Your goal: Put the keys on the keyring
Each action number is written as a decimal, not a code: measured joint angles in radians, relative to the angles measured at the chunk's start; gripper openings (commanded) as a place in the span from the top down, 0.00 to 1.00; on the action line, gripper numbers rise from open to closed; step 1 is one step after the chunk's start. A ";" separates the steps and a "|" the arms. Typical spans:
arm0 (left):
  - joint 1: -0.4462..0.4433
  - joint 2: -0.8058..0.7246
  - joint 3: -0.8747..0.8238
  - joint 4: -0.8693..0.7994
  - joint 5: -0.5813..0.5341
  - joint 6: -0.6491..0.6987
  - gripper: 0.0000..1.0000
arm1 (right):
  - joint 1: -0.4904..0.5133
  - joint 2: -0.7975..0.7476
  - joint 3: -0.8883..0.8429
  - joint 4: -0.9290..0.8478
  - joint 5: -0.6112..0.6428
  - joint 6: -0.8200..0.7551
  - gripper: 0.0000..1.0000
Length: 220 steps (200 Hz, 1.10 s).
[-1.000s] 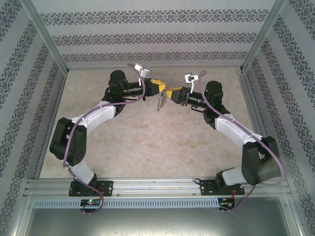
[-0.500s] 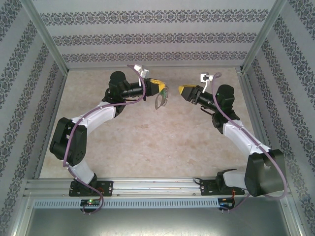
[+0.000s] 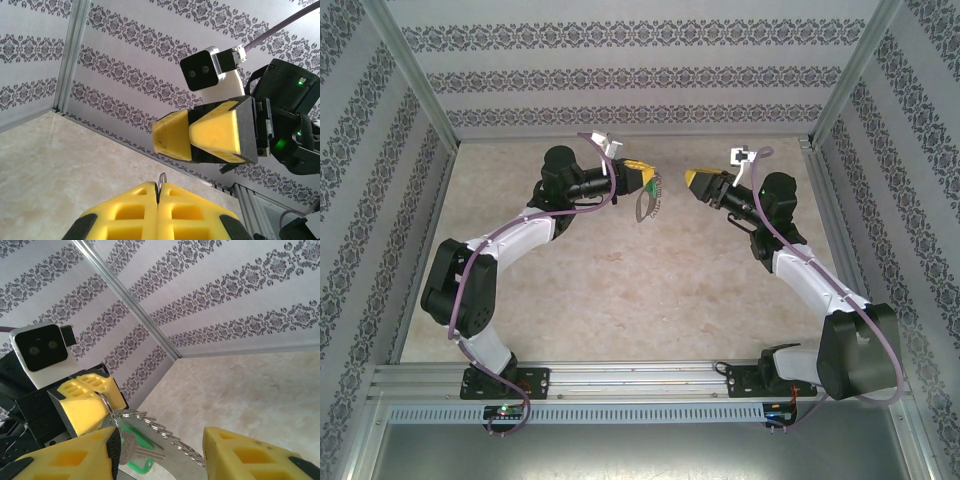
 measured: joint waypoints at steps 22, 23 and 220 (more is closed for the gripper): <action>0.000 0.000 0.000 0.000 0.000 0.000 1.00 | 0.000 0.000 0.000 0.014 0.001 0.008 0.50; 0.000 0.000 0.000 0.000 -0.001 0.000 1.00 | 0.000 0.000 0.000 0.015 0.000 0.009 0.50; -0.005 0.000 0.000 0.031 -0.019 -0.008 1.00 | 0.042 0.049 0.000 0.076 0.016 0.040 0.45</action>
